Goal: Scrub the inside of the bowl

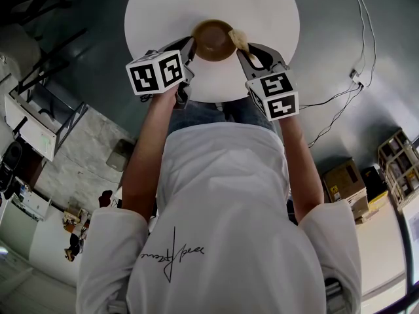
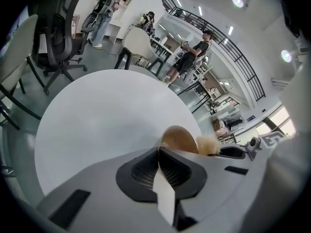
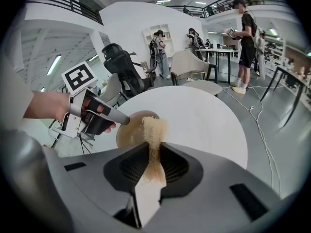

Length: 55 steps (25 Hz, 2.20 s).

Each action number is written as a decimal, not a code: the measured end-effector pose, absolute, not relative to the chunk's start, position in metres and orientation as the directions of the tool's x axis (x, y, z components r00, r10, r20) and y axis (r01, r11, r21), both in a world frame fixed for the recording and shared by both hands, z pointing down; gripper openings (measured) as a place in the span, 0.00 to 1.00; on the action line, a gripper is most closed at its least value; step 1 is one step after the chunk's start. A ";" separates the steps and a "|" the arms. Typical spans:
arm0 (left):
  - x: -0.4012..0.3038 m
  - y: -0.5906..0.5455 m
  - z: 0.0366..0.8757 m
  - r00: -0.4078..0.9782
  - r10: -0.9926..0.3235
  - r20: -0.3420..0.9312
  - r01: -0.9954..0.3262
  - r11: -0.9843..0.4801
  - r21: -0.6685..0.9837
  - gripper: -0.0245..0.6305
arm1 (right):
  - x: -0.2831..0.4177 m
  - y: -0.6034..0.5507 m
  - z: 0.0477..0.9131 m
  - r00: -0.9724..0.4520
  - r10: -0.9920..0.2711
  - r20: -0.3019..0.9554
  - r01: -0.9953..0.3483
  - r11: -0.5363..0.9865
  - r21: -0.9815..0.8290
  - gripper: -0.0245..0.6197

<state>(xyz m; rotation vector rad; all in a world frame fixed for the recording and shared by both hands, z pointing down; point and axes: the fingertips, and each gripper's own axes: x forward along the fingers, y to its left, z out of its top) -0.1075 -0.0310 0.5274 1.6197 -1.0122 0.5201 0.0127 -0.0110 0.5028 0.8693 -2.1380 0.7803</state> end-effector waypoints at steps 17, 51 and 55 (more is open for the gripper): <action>-0.110 -0.033 0.528 0.529 -0.362 0.768 -0.826 -0.013 0.563 0.06 | 0.010 -0.006 0.505 -0.544 -0.330 0.771 -0.760 0.584 -0.287 0.17; -0.110 -0.035 0.529 0.522 -0.366 0.770 -0.831 -0.016 0.556 0.06 | 0.007 0.017 0.508 -0.562 -0.293 0.773 -0.753 0.569 -0.332 0.17; -0.111 -0.035 0.529 0.521 -0.368 0.770 -0.832 -0.014 0.555 0.06 | 0.004 0.020 0.509 -0.566 -0.289 0.772 -0.750 0.570 -0.336 0.17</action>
